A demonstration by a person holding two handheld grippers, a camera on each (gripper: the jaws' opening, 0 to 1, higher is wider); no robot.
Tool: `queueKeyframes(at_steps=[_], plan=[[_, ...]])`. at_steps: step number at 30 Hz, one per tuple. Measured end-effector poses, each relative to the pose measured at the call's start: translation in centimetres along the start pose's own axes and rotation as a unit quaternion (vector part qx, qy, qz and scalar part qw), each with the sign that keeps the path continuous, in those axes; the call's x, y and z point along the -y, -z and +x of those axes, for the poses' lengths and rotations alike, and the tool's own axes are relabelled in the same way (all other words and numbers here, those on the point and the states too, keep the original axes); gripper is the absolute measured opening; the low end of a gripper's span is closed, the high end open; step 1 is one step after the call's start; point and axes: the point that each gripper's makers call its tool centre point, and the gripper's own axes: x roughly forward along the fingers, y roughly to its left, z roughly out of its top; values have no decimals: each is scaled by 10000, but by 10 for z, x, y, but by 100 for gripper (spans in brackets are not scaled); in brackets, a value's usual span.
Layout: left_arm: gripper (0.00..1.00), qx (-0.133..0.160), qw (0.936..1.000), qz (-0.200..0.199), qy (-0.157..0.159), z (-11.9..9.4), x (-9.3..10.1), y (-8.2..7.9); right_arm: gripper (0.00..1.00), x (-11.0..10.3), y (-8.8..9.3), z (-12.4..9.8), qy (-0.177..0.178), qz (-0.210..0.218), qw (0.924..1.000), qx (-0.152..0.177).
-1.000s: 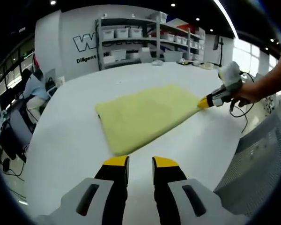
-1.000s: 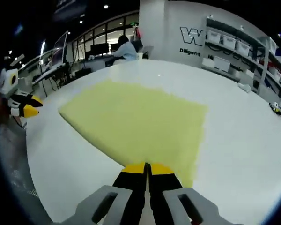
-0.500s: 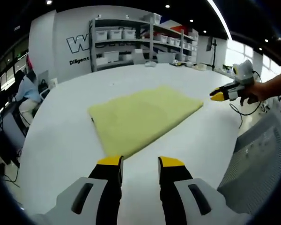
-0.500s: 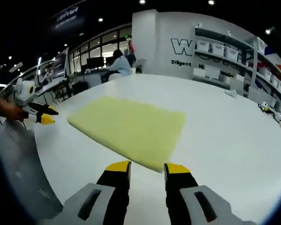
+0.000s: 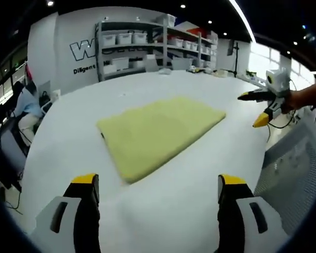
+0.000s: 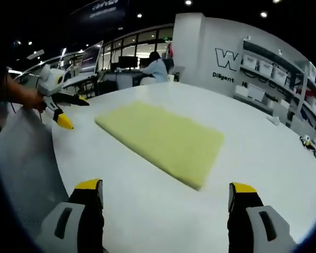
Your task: Fold the garment on the visible template until the final outline fits inside the template.
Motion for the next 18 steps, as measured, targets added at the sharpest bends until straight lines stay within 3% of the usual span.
queueKeyframes(at_steps=[4,7,11,14,18], plan=[[96,43,9999,-120,-96,-8,-6,1,99,4,-19,2,74,104,9997,228],[99,19,9995,-277,-121,-14,-11,6,99,8,-21,3,129,207,9993,266],[99,52,9981,-581,-177,-22,-16,6,99,8,-16,2,171,339,9990,226],[99,155,9986,-485,-150,-21,-16,-1,99,8,-5,1,190,311,9993,110],[99,56,9992,-368,-145,-15,-17,-1,99,12,4,-5,275,374,9989,49]])
